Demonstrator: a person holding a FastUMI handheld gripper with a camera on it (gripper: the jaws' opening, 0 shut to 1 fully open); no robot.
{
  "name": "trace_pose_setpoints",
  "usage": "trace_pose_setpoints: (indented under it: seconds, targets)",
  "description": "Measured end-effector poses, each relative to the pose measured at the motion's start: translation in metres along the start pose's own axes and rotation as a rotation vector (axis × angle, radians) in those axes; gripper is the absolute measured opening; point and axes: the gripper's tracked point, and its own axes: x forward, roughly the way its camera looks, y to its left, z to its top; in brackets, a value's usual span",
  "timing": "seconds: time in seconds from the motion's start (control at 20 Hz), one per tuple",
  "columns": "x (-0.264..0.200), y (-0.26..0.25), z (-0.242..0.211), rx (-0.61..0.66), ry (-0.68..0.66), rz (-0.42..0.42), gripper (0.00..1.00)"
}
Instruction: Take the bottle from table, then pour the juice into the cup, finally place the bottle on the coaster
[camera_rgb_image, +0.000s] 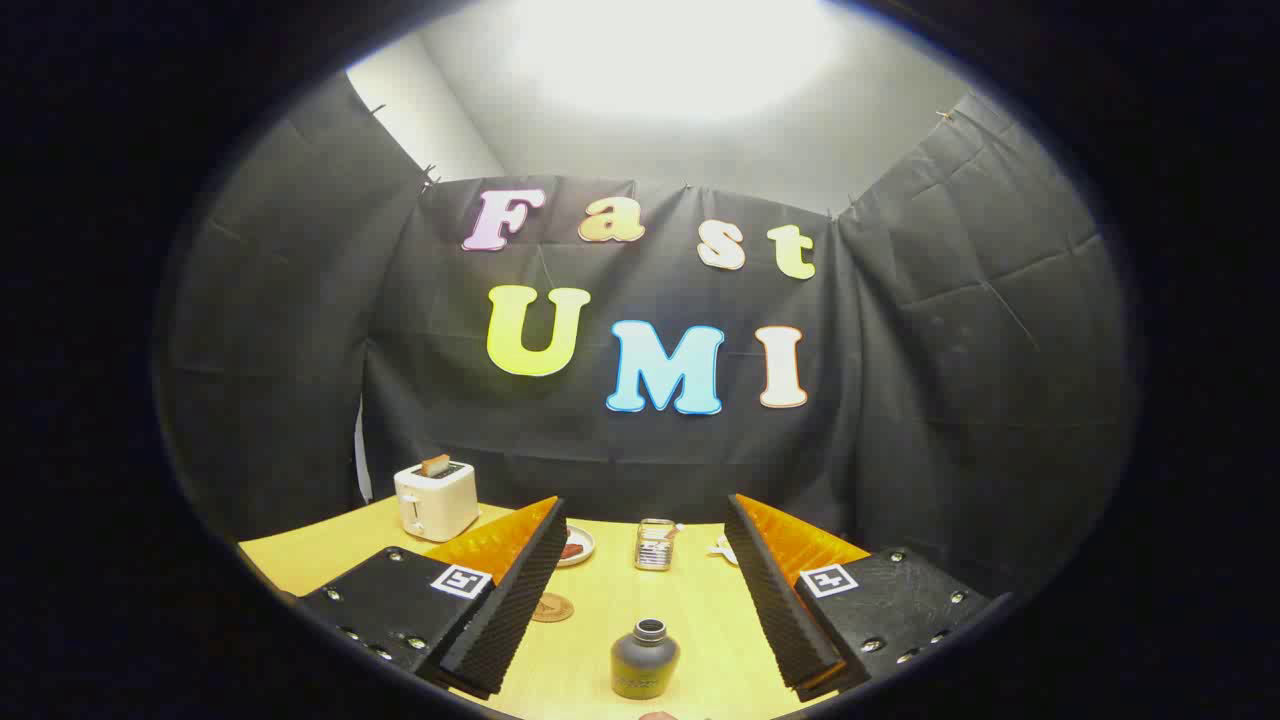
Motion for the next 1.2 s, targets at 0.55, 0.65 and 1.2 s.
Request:
trace_pose_setpoints:
  seconds: [0.55,0.65,1.2]
  targets:
    - [0.020,-0.011,-0.010,0.065,0.010,0.033,0.97]
    - [0.022,-0.010,-0.011,0.061,0.012,0.046,0.97]
    - [0.030,-0.008,-0.017,0.052,0.025,0.057,0.97]
